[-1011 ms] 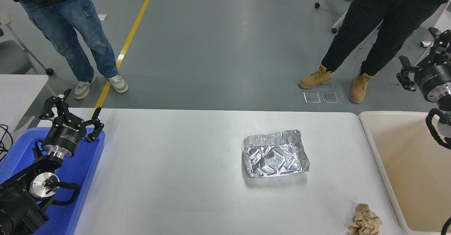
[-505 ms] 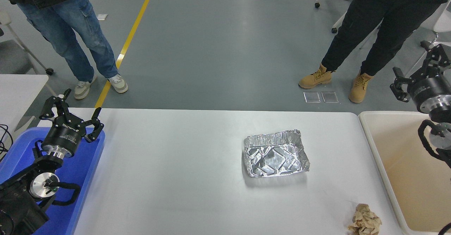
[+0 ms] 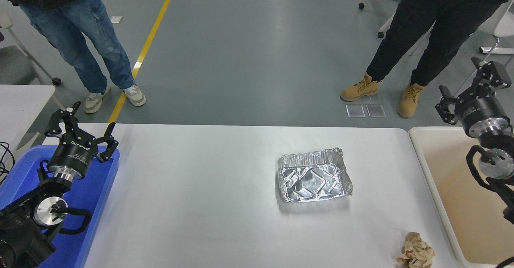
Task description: Clean the table surface
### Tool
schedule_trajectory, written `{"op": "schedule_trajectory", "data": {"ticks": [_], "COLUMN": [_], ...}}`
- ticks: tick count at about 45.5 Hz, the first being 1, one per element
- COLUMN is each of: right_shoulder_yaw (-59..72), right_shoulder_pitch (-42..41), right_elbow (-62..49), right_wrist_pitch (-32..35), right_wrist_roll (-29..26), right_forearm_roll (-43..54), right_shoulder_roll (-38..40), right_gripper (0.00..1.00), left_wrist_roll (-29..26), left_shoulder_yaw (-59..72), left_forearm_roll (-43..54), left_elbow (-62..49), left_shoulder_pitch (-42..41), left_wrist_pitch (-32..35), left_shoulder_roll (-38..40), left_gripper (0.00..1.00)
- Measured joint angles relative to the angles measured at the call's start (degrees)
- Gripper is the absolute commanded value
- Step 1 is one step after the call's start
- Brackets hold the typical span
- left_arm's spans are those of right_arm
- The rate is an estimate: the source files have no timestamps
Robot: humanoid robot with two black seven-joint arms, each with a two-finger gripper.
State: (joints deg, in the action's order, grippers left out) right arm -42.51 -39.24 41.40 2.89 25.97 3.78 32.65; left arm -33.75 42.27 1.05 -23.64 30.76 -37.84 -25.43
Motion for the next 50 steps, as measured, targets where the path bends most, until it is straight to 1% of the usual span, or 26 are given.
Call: {"op": "schedule_trajectory", "data": {"ticks": [10, 16, 22, 26, 31, 36, 42, 50], "right_shoulder_yaw": [0.85, 4.71, 14.39, 22.76, 31.97, 38.20, 44.52, 50.56], "right_shoulder_pitch": [-0.81, -2.54, -6.71, -10.92, -15.99, -19.89, -24.20, -28.24], "right_elbow": [-0.42, -0.58, -0.45, -0.25, -0.27, -0.36, -0.40, -0.41], "right_wrist_pitch": [-0.17, -0.10, 0.03, 0.61, 1.54, 2.15, 3.13, 4.33], "right_wrist_roll": [0.01, -0.02, -0.07, -0.08, -0.05, -0.05, -0.08, -0.11], "right_forearm_roll": [0.05, 0.06, -0.02, -0.03, 0.36, 1.08, 5.82, 17.93], "right_shoulder_roll": [0.86, 3.65, 7.35, 9.68, 11.77, 12.91, 13.81, 13.88], "right_gripper": [0.99, 0.99, 0.99, 0.99, 0.99, 0.99, 0.99, 0.99], "left_wrist_roll": [0.00, 0.00, 0.00, 0.00, 0.00, 0.00, 0.00, 0.00], "left_shoulder_yaw": [0.00, 0.00, 0.00, 0.00, 0.00, 0.00, 0.00, 0.00], "left_forearm_roll": [0.00, 0.00, 0.00, 0.00, 0.00, 0.00, 0.00, 0.00], "left_elbow": [0.00, 0.00, 0.00, -0.02, 0.00, 0.01, 0.00, 0.00], "left_shoulder_pitch": [0.00, 0.00, 0.00, 0.00, 0.00, 0.00, 0.00, 0.00], "left_wrist_pitch": [-0.02, -0.02, -0.02, -0.02, -0.02, -0.02, -0.02, -0.02], "left_shoulder_roll": [0.00, 0.00, 0.00, 0.00, -0.01, -0.02, -0.01, -0.01], "left_gripper": [1.00, 1.00, 1.00, 1.00, 1.00, 1.00, 1.00, 1.00]}}
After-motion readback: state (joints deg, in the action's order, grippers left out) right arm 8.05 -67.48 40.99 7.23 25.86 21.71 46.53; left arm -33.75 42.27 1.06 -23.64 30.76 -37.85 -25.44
